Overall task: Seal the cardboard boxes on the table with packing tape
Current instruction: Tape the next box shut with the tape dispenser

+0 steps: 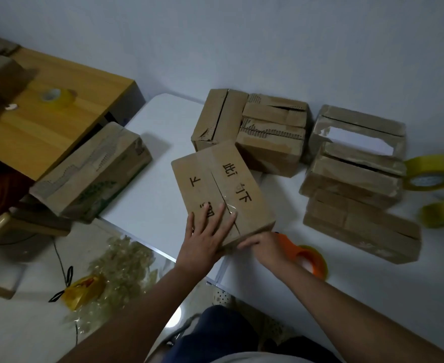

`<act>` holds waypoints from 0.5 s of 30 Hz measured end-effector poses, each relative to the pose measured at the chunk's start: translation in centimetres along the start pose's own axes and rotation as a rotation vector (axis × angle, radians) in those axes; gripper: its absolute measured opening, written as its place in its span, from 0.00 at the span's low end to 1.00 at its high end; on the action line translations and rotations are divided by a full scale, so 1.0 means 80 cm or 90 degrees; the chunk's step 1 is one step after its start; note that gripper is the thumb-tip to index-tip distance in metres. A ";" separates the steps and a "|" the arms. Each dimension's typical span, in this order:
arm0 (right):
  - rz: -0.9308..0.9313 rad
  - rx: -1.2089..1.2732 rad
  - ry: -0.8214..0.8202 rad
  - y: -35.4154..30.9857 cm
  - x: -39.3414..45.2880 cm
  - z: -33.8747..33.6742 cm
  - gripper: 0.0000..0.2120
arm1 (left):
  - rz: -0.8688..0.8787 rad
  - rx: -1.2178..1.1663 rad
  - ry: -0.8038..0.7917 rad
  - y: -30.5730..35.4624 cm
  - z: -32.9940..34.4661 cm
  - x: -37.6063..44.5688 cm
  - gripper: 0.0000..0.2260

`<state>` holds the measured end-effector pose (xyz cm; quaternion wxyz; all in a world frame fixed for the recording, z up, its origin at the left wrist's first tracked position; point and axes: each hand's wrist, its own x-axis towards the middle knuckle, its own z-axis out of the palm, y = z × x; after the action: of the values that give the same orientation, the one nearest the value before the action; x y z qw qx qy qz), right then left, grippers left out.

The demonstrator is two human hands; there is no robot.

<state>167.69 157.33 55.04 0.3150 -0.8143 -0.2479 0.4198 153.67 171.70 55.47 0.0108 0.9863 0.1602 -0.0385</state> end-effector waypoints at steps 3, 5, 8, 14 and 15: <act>0.095 0.047 0.045 0.020 0.009 -0.005 0.11 | 0.007 -0.011 0.000 -0.005 -0.001 -0.003 0.48; 0.083 0.027 0.039 0.035 0.008 -0.013 0.10 | 0.031 -0.012 0.006 -0.012 -0.004 -0.004 0.49; 0.054 0.038 0.096 0.048 -0.012 -0.037 0.07 | 0.076 -0.008 0.002 -0.030 -0.006 -0.002 0.49; 0.141 -0.188 0.133 0.095 -0.037 -0.051 0.14 | 0.032 -0.039 -0.021 -0.021 -0.016 -0.005 0.47; 0.136 -0.204 0.116 0.096 -0.039 -0.046 0.17 | 0.027 -0.050 -0.028 -0.015 -0.015 -0.006 0.45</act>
<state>170.21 148.87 52.80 0.1566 -0.9100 -0.1945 0.3309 152.94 172.76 56.73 0.0540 0.9872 0.1405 -0.0534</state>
